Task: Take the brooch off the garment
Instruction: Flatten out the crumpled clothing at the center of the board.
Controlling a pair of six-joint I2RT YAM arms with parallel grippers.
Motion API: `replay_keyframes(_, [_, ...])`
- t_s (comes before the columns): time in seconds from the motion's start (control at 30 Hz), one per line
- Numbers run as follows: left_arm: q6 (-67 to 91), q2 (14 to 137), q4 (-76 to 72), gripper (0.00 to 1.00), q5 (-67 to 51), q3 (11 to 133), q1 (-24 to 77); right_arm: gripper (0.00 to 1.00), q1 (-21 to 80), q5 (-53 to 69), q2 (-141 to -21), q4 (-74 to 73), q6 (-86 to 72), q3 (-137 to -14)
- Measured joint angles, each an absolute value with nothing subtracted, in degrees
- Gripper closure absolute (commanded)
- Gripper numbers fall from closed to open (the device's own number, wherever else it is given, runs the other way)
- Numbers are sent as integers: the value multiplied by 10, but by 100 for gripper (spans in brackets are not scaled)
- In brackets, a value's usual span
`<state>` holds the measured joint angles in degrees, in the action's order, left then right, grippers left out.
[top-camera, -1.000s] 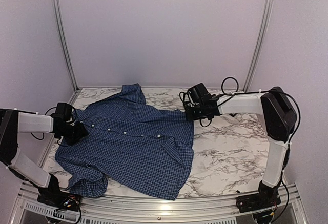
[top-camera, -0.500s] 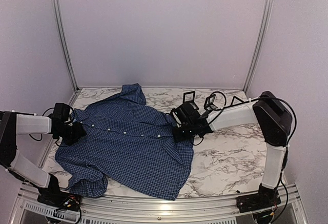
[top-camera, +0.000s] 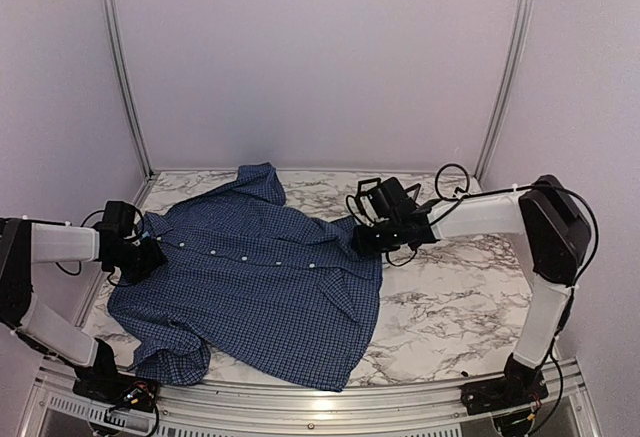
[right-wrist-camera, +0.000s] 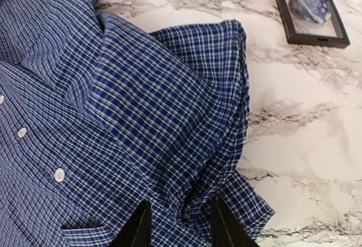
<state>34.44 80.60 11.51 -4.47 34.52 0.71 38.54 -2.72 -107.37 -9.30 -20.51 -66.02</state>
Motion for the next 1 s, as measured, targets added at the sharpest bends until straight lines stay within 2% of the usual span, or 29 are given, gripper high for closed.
replay_keyframes(0.23, [345, 804, 115, 37, -45, 345, 7, 57, 382, -20, -1054, -105, -179, -756])
replay_keyframes(0.4, [345, 804, 116, 37, -45, 345, 7, 53, 358, -27, -1129, -110, -153, -861])
replay_keyframes(0.67, [345, 801, 117, 37, -46, 345, 7, 42, 311, -10, -1214, -130, -128, -873])
replay_keyframes(0.87, [345, 801, 118, 37, -47, 345, 7, 42, 305, 25, -1241, -130, -111, -875])
replay_keyframes(1.0, [345, 801, 118, 37, -47, 345, 7, 52, 305, 37, -1263, -128, -106, -894])
